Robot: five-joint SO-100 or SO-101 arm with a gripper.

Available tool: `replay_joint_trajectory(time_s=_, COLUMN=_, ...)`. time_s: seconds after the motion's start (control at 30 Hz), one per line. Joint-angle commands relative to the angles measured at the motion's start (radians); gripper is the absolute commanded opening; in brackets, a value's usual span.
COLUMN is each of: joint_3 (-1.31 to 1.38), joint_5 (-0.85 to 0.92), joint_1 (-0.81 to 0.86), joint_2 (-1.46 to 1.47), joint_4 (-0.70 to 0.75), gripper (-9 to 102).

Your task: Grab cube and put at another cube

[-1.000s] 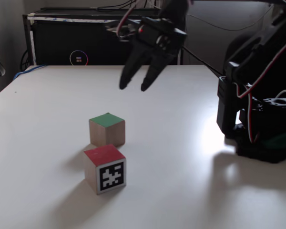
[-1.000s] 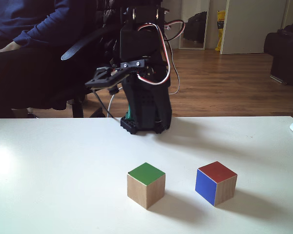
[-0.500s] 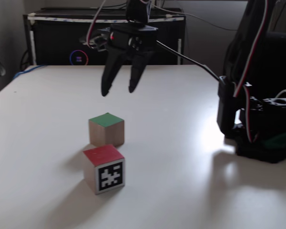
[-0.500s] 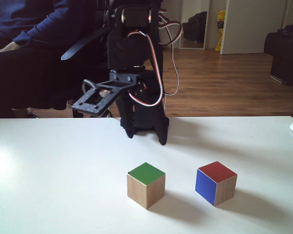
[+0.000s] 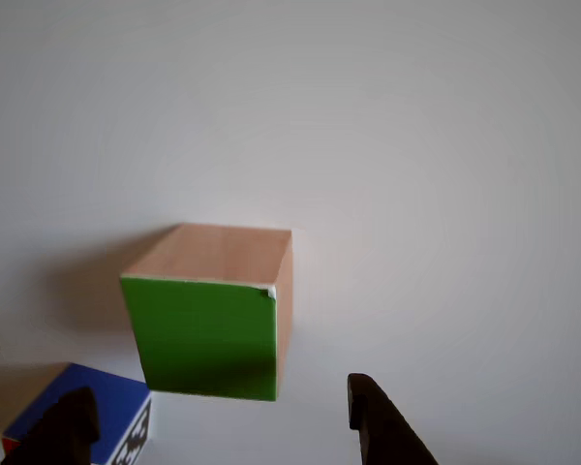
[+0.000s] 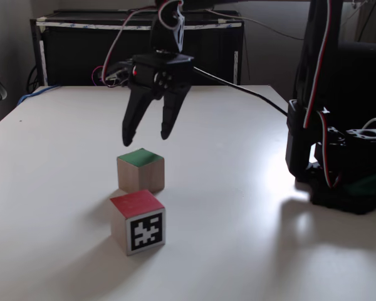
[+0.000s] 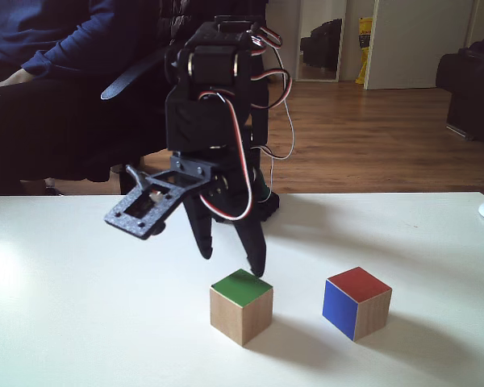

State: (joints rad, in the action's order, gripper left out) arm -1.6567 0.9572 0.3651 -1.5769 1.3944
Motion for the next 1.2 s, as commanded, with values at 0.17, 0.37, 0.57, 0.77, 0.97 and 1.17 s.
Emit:
replay_joint_trajectory(time_s=0.17, joint_3=0.058, joint_5=-0.043, joint_1=-0.017, joint_2=0.009, joint_4=-0.026, gripper=42)
replay_joint_trajectory(time_s=0.37, joint_3=0.061, joint_5=-0.066, joint_1=-0.063, joint_2=0.046, joint_4=-0.018, gripper=41)
replay_joint_trajectory(time_s=0.57, joint_3=0.072, joint_5=-0.083, joint_1=-0.087, joint_2=0.091, joint_4=-0.025, gripper=41)
replay_joint_trajectory(time_s=0.77, joint_3=0.087, joint_5=-0.081, joint_1=-0.089, joint_2=0.121, joint_4=-0.026, gripper=41)
replay_joint_trajectory(time_s=0.97, joint_3=0.097, joint_5=-0.077, joint_1=-0.084, joint_2=0.138, joint_4=-0.029, gripper=41)
replay_joint_trajectory(time_s=1.17, joint_3=0.106, joint_5=-0.077, joint_1=-0.091, joint_2=0.176, joint_4=-0.034, gripper=41)
